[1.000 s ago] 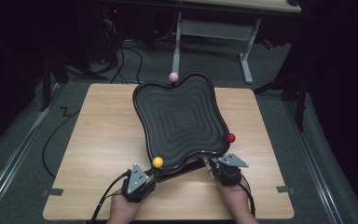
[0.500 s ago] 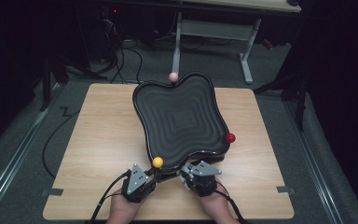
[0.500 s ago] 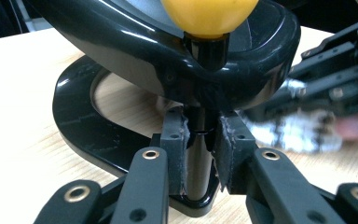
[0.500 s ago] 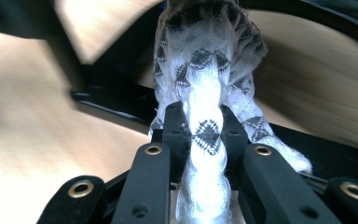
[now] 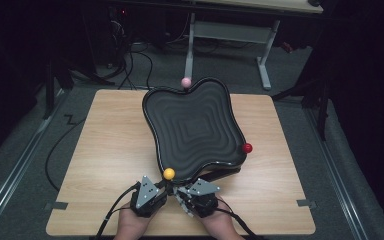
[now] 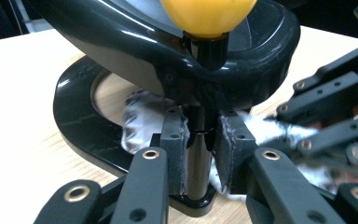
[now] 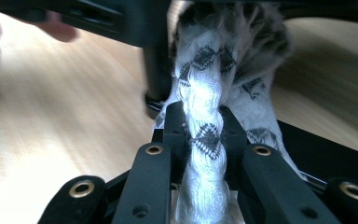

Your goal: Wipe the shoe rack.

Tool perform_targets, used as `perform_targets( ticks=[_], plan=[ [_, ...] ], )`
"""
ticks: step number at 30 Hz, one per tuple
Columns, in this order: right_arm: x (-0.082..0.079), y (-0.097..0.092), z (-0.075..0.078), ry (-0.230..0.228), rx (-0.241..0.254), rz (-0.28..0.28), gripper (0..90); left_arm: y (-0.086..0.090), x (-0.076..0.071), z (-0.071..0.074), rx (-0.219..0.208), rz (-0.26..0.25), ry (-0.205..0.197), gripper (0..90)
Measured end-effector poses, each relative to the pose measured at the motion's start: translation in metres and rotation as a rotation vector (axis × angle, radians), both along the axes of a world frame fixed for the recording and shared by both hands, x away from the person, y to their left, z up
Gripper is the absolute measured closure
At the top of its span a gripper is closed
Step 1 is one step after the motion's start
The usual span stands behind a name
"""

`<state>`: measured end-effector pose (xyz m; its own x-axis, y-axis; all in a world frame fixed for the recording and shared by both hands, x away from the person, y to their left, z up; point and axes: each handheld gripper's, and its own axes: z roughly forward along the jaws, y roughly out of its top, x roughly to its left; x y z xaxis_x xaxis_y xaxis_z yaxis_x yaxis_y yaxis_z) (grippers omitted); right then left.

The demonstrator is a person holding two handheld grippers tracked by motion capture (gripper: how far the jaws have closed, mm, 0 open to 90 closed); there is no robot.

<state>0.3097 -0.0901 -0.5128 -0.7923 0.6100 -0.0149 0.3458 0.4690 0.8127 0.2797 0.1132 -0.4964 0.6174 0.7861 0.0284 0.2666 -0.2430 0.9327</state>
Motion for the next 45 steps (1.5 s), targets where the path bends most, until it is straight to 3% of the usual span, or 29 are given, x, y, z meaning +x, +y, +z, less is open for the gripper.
perform_targets(
  ticks=[6,19,22,28,37,45],
  plan=[
    [0.009,-0.025,0.002,-0.021,-0.016,-0.092,78.6,0.0,0.0,0.0,0.001,-0.004,0.001,74.5],
    [0.046,-0.104,0.004,-0.091,-0.064,-0.411,78.4,0.001,0.001,0.001,0.002,-0.009,0.006,74.5],
    [0.05,-0.115,0.006,-0.115,-0.074,-0.452,78.8,0.001,0.001,0.001,0.001,-0.008,0.006,74.5],
    [0.051,-0.115,0.005,-0.118,-0.078,-0.452,78.8,0.001,0.001,0.001,0.0,-0.007,0.006,74.5],
    [0.048,-0.108,0.002,-0.074,-0.042,-0.41,78.8,0.001,0.001,0.001,-0.002,-0.007,0.007,74.5],
    [0.03,-0.07,0.001,-0.069,-0.026,-0.266,78.6,0.001,0.001,0.0,-0.004,-0.007,0.007,74.5]
  ],
)
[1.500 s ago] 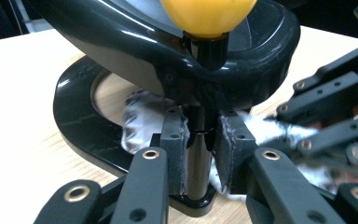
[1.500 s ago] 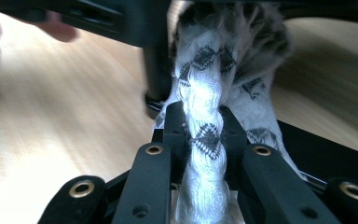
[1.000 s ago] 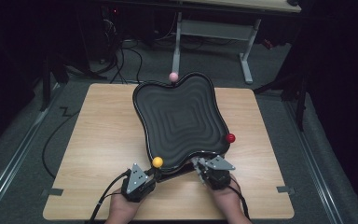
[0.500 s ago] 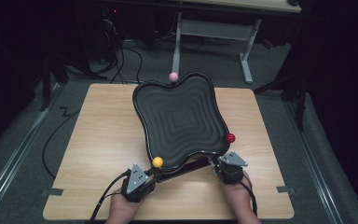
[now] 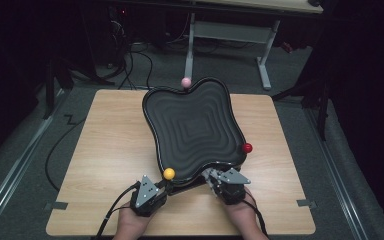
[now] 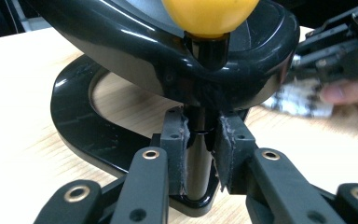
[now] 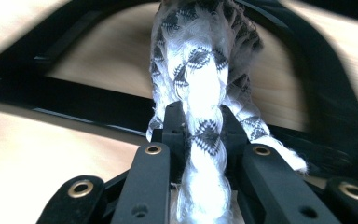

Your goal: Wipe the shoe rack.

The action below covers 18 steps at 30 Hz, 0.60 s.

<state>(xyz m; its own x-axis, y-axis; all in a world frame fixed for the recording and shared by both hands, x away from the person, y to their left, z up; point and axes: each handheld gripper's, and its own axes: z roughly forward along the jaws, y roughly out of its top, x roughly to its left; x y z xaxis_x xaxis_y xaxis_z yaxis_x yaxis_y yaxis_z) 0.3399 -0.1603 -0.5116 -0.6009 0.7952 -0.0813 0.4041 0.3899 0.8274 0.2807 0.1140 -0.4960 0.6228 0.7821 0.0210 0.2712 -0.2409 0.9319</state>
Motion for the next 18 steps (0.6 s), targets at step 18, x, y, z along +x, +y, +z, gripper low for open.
perform_targets(
  ticks=[18],
  plan=[
    [-0.033,0.073,-0.001,0.071,0.028,0.271,79.0,0.0,0.0,0.0,0.0,0.0,-0.001,74.5]
  ],
)
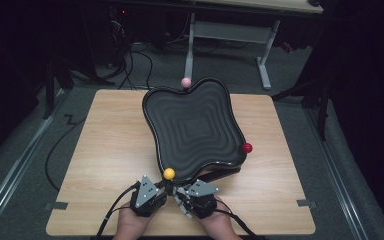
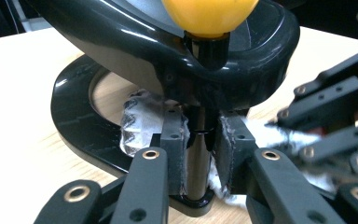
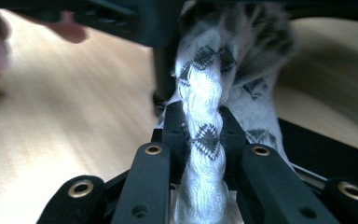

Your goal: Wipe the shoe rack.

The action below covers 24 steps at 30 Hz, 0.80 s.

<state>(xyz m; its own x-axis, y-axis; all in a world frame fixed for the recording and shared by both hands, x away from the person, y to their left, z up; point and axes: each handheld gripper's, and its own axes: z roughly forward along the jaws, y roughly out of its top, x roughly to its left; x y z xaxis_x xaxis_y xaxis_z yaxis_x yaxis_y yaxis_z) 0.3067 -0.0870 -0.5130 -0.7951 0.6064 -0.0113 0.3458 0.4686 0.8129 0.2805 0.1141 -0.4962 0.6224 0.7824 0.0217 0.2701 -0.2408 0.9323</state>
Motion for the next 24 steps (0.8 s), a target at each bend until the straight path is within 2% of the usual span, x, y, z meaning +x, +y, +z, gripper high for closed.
perform_targets(
  ticks=[5,8,14,17,21,24],
  plan=[
    [0.008,-0.024,0.006,-0.035,-0.002,-0.074,78.8,0.0,0.0,0.0,0.004,-0.004,-0.001,74.4],
    [0.013,-0.045,0.009,-0.057,-0.029,-0.123,78.6,0.002,0.001,0.001,0.003,0.003,0.001,74.4],
    [0.027,-0.079,0.01,-0.051,-0.08,-0.237,78.4,0.009,0.005,0.001,0.0,0.024,0.007,74.5],
    [0.03,-0.079,0.004,-0.059,-0.122,-0.247,78.6,0.012,0.008,0.001,-0.003,0.035,0.01,74.6],
    [0.031,-0.073,0.002,-0.075,-0.14,-0.234,78.8,0.017,0.008,0.001,-0.003,0.058,0.008,74.6],
    [0.034,-0.067,0.001,-0.074,-0.135,-0.221,78.9,0.023,0.006,0.001,0.004,0.082,0.008,74.6]
  ],
)
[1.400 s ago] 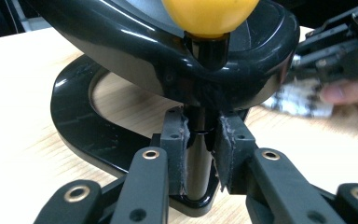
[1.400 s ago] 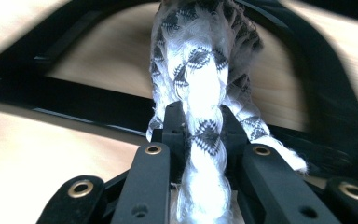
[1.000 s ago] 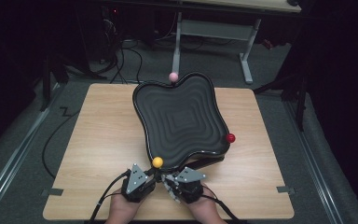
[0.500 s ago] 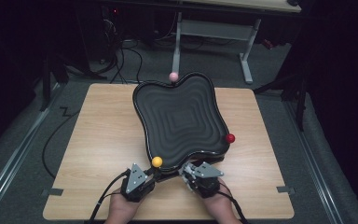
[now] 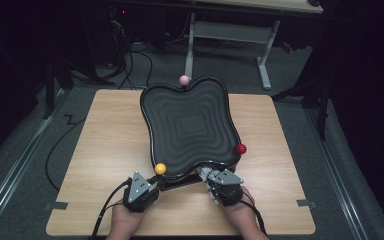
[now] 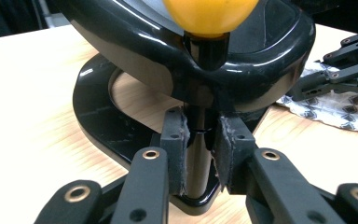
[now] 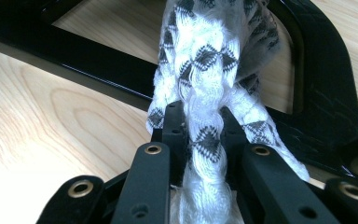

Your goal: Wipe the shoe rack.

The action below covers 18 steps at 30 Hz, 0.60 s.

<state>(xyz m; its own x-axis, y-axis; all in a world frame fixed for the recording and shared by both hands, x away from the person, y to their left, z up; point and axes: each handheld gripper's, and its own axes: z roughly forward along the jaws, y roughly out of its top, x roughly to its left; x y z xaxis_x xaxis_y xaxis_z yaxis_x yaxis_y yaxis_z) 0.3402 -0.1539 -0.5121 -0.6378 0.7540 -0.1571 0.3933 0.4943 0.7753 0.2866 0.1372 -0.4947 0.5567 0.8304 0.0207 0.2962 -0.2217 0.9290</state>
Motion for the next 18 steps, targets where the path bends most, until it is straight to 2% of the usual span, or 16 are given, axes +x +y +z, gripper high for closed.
perform_targets(
  ticks=[7,9,11,14,18],
  plan=[
    [0.003,0.024,-0.003,-0.023,-0.02,0.061,78.7,0.021,-0.002,0.0,0.003,0.058,-0.001,74.5],
    [0.003,0.025,-0.002,-0.024,-0.003,0.07,78.4,0.025,0.001,0.0,0.004,0.065,-0.003,74.4],
    [0.003,0.021,-0.001,-0.024,0.012,0.061,78.3,0.028,0.004,0.0,0.003,0.077,-0.004,74.4],
    [0.003,0.005,0.003,-0.019,0.058,0.022,78.2,0.031,0.01,0.0,-0.001,0.087,0.0,74.5],
    [0.001,-0.018,0.006,-0.02,0.096,-0.037,78.3,0.035,0.018,0.0,-0.011,0.098,0.007,74.5]
  ],
)
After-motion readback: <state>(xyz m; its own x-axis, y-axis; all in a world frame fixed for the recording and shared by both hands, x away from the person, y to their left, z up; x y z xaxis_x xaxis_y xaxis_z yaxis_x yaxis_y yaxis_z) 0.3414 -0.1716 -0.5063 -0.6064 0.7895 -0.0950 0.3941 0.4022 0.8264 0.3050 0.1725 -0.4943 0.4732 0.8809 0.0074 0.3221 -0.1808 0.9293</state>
